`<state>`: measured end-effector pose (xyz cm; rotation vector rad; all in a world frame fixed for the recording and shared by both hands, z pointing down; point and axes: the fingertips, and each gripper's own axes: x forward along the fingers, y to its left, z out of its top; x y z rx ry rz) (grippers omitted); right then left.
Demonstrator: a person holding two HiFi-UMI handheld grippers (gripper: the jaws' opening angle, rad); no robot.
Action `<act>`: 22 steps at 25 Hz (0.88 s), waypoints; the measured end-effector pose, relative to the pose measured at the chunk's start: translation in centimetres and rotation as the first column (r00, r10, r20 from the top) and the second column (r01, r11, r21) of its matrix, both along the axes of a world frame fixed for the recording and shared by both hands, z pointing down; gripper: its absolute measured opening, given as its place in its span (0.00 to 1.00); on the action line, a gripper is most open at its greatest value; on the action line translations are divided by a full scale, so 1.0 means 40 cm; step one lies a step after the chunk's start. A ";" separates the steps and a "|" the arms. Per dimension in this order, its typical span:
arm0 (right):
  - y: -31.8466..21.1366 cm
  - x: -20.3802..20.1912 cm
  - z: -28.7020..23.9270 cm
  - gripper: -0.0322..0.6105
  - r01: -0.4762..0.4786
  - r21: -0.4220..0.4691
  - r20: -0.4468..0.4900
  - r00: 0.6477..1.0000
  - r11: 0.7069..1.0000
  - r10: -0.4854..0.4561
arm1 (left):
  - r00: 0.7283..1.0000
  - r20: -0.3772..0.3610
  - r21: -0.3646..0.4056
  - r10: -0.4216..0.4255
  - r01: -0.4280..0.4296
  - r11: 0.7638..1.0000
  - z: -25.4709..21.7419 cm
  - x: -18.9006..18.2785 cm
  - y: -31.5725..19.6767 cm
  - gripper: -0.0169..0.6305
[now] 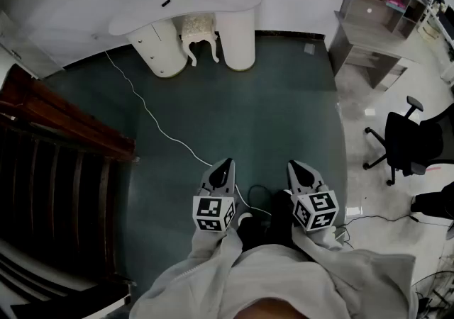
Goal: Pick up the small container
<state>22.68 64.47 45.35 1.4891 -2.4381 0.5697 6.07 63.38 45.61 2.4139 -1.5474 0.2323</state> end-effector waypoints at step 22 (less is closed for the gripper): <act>0.178 -0.138 0.005 0.13 -0.004 0.061 -0.021 1.000 0.998 0.005 | 1.000 -0.025 0.059 0.011 -0.010 0.998 -0.003 -0.116 0.194 0.05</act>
